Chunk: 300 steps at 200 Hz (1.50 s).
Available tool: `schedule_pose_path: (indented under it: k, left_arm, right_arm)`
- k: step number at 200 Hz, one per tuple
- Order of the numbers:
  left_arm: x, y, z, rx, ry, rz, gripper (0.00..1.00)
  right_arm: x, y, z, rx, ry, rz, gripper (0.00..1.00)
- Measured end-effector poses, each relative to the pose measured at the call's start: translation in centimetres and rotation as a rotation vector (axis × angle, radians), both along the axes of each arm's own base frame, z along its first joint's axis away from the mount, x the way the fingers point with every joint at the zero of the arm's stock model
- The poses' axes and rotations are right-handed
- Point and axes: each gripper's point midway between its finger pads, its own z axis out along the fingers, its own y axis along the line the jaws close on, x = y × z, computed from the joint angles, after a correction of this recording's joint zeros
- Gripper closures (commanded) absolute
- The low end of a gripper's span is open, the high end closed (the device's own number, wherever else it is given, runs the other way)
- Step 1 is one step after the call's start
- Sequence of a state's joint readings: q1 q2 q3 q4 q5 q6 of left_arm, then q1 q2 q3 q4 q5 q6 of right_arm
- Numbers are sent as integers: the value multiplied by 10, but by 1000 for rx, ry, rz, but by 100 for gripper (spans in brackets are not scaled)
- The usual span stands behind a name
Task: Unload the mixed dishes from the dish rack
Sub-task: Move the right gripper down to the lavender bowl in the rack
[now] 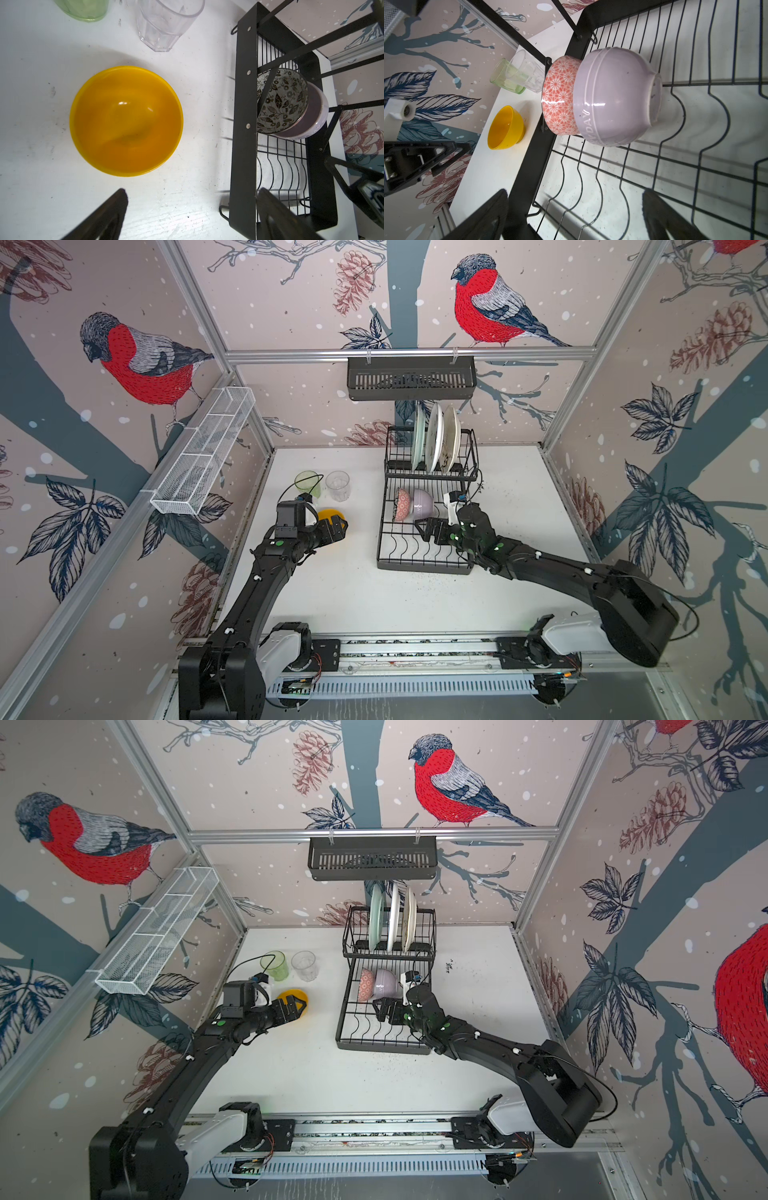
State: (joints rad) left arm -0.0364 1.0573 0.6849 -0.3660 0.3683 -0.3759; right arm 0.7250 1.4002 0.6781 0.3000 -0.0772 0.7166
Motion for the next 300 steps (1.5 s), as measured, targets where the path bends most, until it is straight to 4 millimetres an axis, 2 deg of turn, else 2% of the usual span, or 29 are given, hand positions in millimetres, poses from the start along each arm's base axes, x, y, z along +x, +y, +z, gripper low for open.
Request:
schedule_pose_path:
  k: [69, 144, 188, 231, 300]
  left_arm:
    - [-2, -12, -5, -48, 10, -60, 3]
    - [-2, -17, -10, -73, 24, -83, 3]
    - [-3, -21, -12, -92, 35, -99, 3]
    - [-4, -23, -12, -104, 38, -109, 3]
    - [-3, -19, -12, -105, 37, -96, 3]
  right_arm:
    - [29, 12, -20, -80, -14, -32, 0]
    - [54, 13, -21, -148, -67, -87, 2]
    - [60, 12, -29, -192, -65, -100, 3]
    - [65, 11, -27, -220, -79, -111, 3]
    - [74, 7, -31, -254, -78, -122, 10]
